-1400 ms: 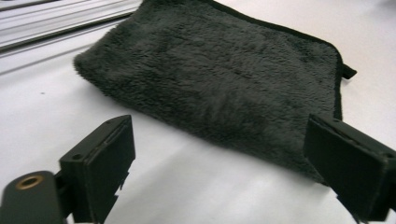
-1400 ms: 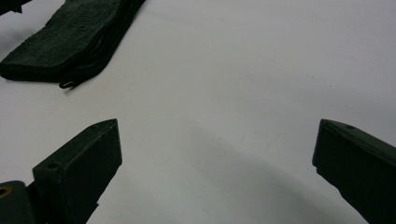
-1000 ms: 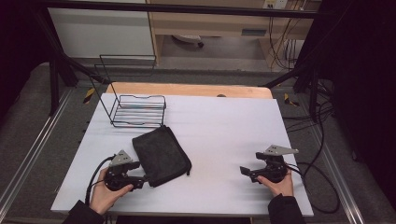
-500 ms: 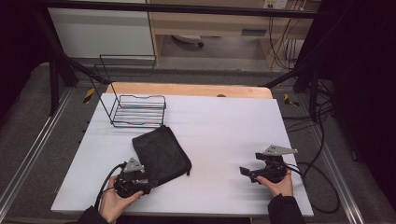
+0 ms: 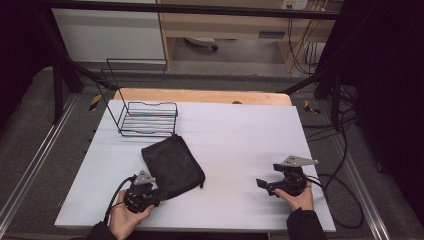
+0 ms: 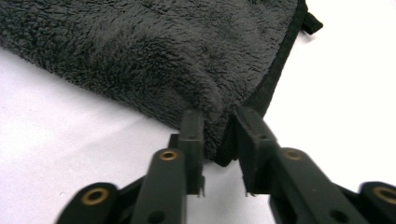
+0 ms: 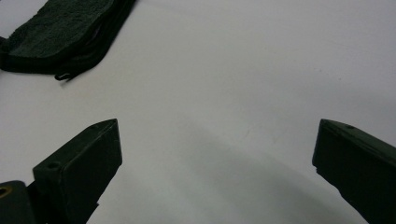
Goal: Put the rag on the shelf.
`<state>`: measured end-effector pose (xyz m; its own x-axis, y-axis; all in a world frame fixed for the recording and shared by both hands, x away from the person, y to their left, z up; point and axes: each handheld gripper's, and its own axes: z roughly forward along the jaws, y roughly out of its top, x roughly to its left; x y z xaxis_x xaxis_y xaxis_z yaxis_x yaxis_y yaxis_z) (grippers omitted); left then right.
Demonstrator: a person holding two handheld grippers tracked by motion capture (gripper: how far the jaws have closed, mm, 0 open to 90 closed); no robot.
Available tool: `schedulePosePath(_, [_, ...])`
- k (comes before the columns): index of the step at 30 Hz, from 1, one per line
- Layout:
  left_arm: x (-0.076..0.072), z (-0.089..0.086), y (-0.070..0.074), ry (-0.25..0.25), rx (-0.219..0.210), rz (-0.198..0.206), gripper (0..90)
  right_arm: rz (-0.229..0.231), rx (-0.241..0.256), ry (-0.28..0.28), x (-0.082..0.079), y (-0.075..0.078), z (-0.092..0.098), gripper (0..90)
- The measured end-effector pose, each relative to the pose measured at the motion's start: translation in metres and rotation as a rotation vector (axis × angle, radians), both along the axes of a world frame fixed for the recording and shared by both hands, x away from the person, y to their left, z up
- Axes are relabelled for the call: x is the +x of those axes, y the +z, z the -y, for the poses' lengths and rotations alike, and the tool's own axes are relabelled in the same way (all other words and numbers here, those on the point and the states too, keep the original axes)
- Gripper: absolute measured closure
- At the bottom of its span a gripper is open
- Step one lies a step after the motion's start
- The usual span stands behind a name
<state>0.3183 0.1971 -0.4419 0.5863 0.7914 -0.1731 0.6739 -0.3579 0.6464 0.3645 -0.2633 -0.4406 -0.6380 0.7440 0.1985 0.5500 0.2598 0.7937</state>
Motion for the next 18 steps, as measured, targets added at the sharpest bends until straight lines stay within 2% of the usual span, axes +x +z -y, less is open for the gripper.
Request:
schedulePosePath(11, [0.000,-0.012,0.007,-0.021,-0.021,-0.007,80.0,-0.001,-0.003,0.002,0.000,0.000,0.000,2.1])
schedulePosePath(18, [-0.002,-0.025,0.012,-0.031,-0.007,-0.004,80.4,0.002,-0.002,0.004,0.000,0.000,0.000,2.1])
